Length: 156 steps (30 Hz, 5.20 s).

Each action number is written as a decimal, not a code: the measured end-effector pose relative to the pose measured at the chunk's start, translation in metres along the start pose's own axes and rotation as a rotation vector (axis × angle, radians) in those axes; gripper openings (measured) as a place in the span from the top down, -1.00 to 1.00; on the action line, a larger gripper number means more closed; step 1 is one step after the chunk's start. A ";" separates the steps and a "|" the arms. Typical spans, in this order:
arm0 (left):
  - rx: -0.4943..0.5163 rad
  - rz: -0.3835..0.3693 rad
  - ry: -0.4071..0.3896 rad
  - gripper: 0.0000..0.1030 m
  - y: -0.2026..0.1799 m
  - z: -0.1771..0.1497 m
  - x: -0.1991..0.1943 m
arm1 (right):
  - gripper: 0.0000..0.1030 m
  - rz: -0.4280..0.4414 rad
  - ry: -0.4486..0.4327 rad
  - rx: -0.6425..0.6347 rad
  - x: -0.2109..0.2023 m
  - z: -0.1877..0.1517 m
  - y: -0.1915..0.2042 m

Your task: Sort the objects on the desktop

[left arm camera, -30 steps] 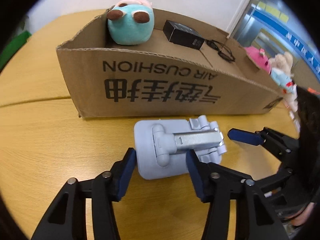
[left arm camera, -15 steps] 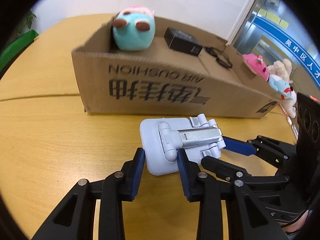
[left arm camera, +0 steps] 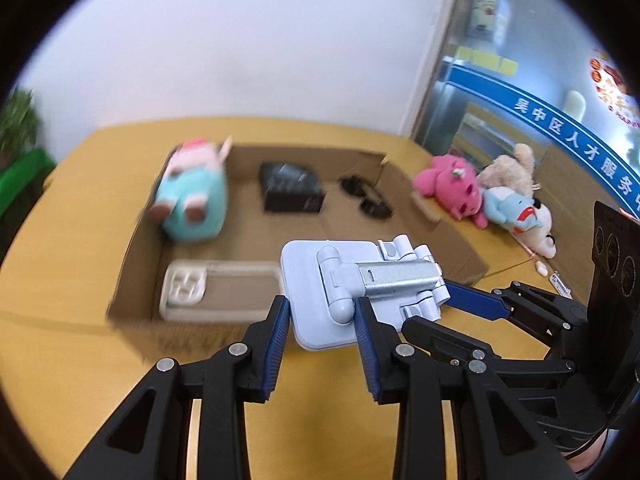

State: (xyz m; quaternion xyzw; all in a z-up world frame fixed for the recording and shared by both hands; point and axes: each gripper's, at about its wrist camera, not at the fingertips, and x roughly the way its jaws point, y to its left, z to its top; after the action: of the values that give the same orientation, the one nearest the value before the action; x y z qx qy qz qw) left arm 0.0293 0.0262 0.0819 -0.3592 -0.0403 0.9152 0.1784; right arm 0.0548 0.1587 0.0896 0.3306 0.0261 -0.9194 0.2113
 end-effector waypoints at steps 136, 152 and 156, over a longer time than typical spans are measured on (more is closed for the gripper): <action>0.032 0.404 -0.268 -0.76 0.040 -0.040 0.074 | -1.00 -0.266 -0.216 0.091 0.072 -0.048 -0.076; 0.033 0.404 -0.268 -0.76 0.040 -0.040 0.074 | -1.00 -0.265 -0.216 0.091 0.071 -0.047 -0.076; 0.032 0.403 -0.267 -0.76 0.040 -0.040 0.075 | -1.00 -0.265 -0.215 0.091 0.071 -0.047 -0.076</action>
State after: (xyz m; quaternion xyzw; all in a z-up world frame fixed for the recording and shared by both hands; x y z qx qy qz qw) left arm -0.0062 0.0128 -0.0040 -0.2327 0.0236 0.9722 -0.0092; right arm 0.0031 0.2101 0.0016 0.2331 0.0048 -0.9696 0.0745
